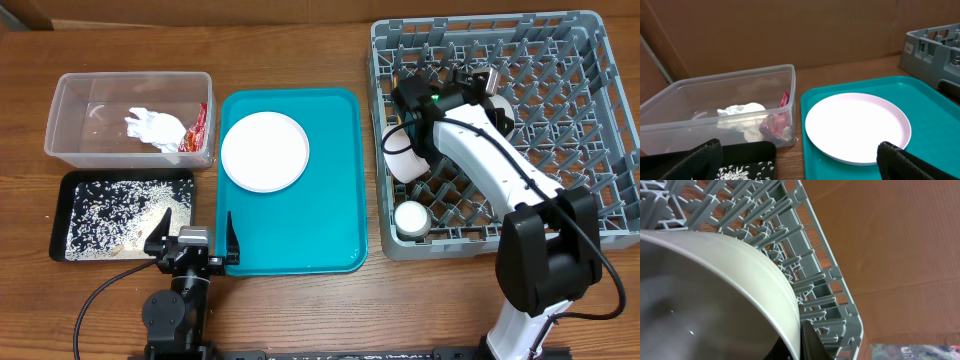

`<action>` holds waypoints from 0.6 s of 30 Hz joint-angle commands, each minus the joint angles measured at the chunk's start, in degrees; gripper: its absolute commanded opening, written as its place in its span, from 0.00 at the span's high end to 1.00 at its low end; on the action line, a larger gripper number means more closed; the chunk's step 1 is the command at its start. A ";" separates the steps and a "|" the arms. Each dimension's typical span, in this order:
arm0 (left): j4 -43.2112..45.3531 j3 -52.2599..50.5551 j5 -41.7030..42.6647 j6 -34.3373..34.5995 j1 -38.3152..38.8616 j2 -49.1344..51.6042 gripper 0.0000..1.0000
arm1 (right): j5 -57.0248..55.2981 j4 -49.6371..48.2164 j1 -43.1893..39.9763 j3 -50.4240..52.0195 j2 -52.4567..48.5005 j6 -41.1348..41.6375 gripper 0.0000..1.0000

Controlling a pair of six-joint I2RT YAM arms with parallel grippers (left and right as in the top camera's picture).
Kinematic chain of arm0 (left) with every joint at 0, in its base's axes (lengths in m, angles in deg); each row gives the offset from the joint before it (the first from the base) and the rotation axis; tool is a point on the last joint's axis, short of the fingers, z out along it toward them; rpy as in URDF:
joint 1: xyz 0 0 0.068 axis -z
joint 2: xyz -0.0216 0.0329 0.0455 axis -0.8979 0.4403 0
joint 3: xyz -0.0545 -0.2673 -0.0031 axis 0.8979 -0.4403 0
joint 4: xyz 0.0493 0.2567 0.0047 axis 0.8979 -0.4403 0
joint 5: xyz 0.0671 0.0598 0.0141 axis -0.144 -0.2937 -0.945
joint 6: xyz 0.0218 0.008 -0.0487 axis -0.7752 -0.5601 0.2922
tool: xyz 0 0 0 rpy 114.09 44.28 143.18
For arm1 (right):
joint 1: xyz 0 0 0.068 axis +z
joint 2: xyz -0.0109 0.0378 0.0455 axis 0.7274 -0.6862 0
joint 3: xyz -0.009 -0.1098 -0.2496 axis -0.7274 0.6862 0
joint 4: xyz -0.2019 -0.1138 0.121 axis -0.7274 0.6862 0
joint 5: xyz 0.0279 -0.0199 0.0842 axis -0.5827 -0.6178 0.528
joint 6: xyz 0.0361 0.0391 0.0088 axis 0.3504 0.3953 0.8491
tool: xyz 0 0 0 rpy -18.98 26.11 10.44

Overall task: Sort waste into correct bins and load items into the dishwasher
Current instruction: 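Carry the grey bowl into the dish rack and set it down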

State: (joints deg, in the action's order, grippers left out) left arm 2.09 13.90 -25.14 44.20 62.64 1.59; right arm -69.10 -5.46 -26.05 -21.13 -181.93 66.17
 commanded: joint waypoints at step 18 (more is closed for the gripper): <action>0.02 -0.24 0.83 -1.07 -0.22 -0.55 0.00 | -9.33 -2.93 4.94 0.26 -0.09 0.59 0.96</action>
State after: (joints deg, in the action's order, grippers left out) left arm 2.09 13.90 -25.14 44.20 62.64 1.59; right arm -75.72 -6.94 -21.05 -21.11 -181.99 66.10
